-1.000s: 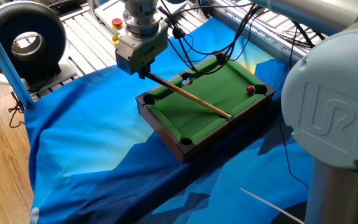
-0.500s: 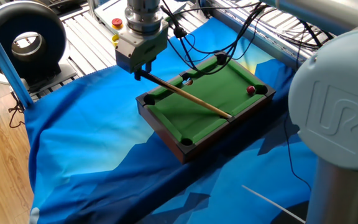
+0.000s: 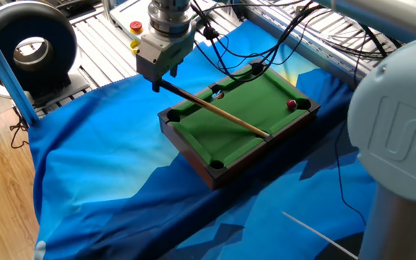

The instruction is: Hit the pool ball

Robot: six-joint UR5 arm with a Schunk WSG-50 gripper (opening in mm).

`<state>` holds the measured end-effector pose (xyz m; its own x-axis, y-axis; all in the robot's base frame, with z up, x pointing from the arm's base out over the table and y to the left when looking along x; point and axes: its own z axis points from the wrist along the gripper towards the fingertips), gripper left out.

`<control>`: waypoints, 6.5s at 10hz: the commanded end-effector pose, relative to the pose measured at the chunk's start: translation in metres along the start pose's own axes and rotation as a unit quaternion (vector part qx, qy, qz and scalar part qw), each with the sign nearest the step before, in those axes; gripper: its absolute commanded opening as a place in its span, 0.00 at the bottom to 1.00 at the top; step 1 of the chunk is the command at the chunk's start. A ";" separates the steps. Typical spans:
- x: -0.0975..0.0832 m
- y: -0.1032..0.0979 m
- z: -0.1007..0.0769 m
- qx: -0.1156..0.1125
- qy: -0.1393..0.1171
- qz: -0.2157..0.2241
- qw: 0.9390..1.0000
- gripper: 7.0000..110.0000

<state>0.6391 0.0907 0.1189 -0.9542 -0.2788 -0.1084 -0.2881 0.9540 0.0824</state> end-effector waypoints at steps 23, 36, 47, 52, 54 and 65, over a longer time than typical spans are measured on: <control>0.001 -0.016 0.015 0.035 -0.086 -0.165 0.982 1.00; 0.016 -0.012 0.025 0.034 -0.082 -0.059 0.994 0.00; 0.019 -0.001 0.026 0.015 -0.076 -0.128 0.989 0.00; 0.004 0.016 0.011 0.002 -0.067 -0.114 0.991 0.00; 0.001 0.014 0.007 -0.003 -0.067 -0.114 0.991 0.00; -0.002 -0.035 0.040 0.014 0.012 0.060 0.998 0.00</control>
<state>0.6524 0.0837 0.0909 -0.9661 -0.2334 -0.1106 -0.2423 0.9673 0.0747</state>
